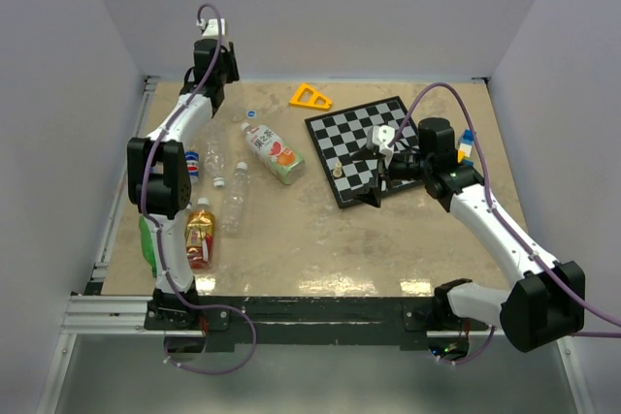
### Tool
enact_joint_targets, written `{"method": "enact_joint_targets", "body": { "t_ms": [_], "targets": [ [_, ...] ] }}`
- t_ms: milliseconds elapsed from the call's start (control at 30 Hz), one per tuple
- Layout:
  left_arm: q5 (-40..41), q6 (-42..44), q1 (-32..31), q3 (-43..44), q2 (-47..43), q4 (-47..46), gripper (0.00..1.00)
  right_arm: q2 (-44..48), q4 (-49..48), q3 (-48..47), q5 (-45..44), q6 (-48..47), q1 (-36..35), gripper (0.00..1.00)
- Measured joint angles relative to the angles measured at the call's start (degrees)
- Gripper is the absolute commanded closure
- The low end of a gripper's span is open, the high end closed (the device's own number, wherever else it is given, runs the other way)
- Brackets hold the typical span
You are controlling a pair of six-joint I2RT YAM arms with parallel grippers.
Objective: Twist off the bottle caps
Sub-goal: Place the plastic bottle at the corner of the board.
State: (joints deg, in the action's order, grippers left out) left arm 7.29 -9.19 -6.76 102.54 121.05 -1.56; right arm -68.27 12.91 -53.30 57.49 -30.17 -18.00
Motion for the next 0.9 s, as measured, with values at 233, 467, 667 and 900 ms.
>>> {"method": "enact_joint_targets", "body": {
  "t_ms": [233, 467, 667, 900],
  "targets": [
    [-0.02, -0.13, 0.00, -2.29, -0.28, -4.02, 0.67, 0.00, 0.00, 0.00, 0.02, -0.13, 0.00, 0.02],
    [0.00, -0.31, 0.00, -3.54, -0.98, -4.66, 0.48, 0.00, 0.00, 0.00, 0.00, -0.31, 0.00, 0.02],
    [0.02, -0.24, 0.00, -4.00, -1.70, -3.45, 0.38, 0.00, 0.00, 0.00, 0.00, -0.35, 0.00, 0.02],
    [0.26, -0.24, 0.00, -4.00, -2.05, -2.25, 0.17, 0.00, 0.00, 0.00, 0.00, -0.52, 0.00, 0.02]
  ]
}}
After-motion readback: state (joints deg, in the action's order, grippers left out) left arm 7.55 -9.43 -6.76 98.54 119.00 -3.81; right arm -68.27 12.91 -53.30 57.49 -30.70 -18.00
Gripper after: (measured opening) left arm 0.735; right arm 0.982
